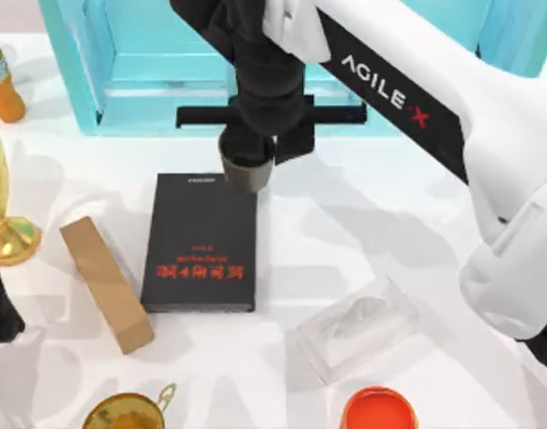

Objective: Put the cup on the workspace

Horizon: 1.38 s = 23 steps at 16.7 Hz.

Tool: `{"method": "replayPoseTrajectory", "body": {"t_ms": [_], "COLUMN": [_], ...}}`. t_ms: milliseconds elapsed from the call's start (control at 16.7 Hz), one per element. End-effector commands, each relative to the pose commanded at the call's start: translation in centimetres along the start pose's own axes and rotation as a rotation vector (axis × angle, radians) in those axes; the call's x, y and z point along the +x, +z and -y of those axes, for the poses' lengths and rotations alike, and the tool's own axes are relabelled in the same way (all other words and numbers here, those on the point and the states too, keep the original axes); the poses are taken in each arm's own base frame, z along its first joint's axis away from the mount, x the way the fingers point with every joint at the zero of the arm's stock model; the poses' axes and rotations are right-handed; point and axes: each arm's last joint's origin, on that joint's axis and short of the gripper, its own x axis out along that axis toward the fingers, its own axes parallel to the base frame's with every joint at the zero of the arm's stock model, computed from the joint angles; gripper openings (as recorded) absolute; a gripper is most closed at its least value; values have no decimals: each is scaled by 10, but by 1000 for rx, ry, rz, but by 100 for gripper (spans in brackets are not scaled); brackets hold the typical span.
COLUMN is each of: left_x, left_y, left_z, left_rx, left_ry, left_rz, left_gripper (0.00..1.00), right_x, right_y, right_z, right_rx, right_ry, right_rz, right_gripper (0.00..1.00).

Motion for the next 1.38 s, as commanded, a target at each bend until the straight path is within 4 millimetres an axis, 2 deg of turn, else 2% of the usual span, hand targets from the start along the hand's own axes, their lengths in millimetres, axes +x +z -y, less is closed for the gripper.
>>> {"method": "replayPoseTrajectory", "body": {"t_ms": [300, 480, 900, 1380], "left_x": [0, 0, 0, 0], "left_y": [0, 0, 0, 0], "left_z": [0, 0, 0, 0], "left_rx": [0, 0, 0, 0], "left_ry": [0, 0, 0, 0], "left_rz": [0, 0, 0, 0], "left_gripper": [100, 100, 100, 100], "right_x": [-5, -17, -13, 37], "right_y": [22, 25, 25, 15], "right_z": [82, 113, 115, 111], "right_rx": [-14, -22, -23, -17], "right_ry": [-43, -24, -23, -25], "right_rz": [-172, -213, -216, -220], "right_gripper": [0, 0, 0, 0]}}
